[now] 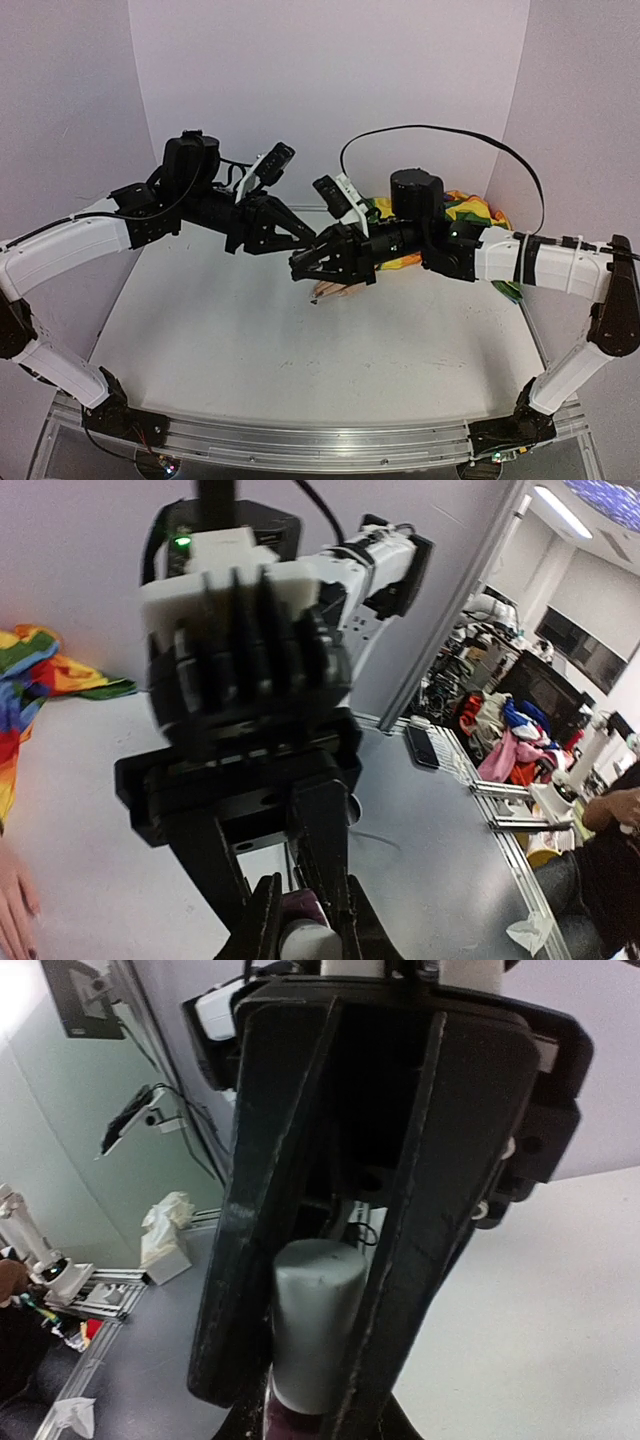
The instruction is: Paint the nails
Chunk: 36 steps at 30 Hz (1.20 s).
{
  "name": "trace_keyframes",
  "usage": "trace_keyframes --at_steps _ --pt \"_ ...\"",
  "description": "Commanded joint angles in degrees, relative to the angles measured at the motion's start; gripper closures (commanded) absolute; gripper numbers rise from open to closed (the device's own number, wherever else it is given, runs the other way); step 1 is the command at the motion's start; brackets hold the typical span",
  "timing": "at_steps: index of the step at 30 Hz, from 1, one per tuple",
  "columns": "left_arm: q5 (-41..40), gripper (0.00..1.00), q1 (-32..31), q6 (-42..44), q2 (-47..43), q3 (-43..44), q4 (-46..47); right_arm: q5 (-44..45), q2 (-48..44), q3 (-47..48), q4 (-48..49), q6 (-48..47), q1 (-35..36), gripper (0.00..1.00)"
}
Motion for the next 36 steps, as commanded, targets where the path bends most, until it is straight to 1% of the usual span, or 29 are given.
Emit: trace_keyframes --at_steps 1,2,4,5,6,7,10,11,14,15,17,19,20,24,30,31,32,34,36 --pt "5.67 0.88 -3.65 1.22 -0.03 1.14 -4.17 -5.75 -6.85 -0.94 17.98 0.55 0.43 1.00" --pt "0.99 0.83 -3.40 0.86 -0.82 1.19 -4.33 -3.08 -7.77 -2.18 17.95 0.55 0.14 1.00" --pt "-7.91 0.60 -2.54 -0.64 -2.85 0.97 -4.62 2.94 -9.84 -4.94 17.18 -0.36 -0.29 1.00" --pt "-11.95 0.51 -1.92 -1.59 -4.23 0.57 -4.73 6.74 -10.52 -5.96 15.33 -2.18 -0.35 1.00" --pt "-15.01 0.44 -1.27 -2.70 -5.71 0.02 -4.74 12.07 -10.84 -6.56 12.28 -3.97 -0.31 1.00" --pt "-18.00 0.36 -0.91 -3.36 -7.28 -0.60 -4.70 15.54 -10.78 -6.93 10.09 -5.18 -0.31 1.00" --pt "-25.64 0.07 -0.79 -5.95 -11.25 -2.42 -3.67 24.88 -9.48 -7.16 6.48 -6.25 -0.26 1.00" --pt "-27.75 0.01 -0.84 -7.55 -12.12 -2.75 -3.19 27.48 -8.85 -7.14 6.32 -6.29 -0.05 1.00" --pt "-38.44 0.01 -0.83 -14.39 -13.09 -3.02 -3.60 36.83 -6.48 -5.91 5.86 -6.55 1.44 1.00" --pt "-41.52 0.04 -0.82 -15.99 -12.85 -2.75 -4.55 39.88 -5.63 -5.20 5.80 -6.35 2.03 1.00" --pt "-44.08 0.11 -0.77 -18.00 -12.39 -2.37 -5.34 43.78 -3.85 -3.44 5.84 -5.26 2.47 1.00" --pt "-44.45 0.17 -0.77 -18.81 -11.36 -2.04 -5.27 45.60 -2.08 -1.76 5.89 -4.67 3.07 1.00" --pt "-44.66 0.22 -0.80 -19.00 -10.79 -1.64 -5.26 46.34 -1.24 -1.07 5.89 -4.69 3.47 1.00" --pt "-43.67 0.39 -0.79 -19.25 -7.94 0.83 -5.19 47.21 1.80 1.48 5.85 -5.04 4.79 1.00" --pt "-41.88 0.45 -0.77 -19.08 -4.82 3.57 -4.95 47.50 3.95 3.58 5.86 -5.92 6.48 1.00" --pt "-41.54 0.48 -0.76 -19.07 -4.34 3.91 -4.86 47.51 4.25 3.90 5.85 -6.07 6.58 1.00" --pt "-41.33 0.53 -0.84 -18.99 -3.95 4.14 -4.84 47.66 4.44 4.16 5.84 -6.19 6.72 1.00" --pt "-40.99 0.58 -0.85 -19.01 -3.11 4.55 -4.75 47.60 4.77 4.53 5.88 -6.37 6.83 1.00" --pt "-40.44 0.66 -0.83 -18.98 -2.53 4.74 -4.70 47.78 4.85 4.76 5.89 -6.44 6.81 1.00"
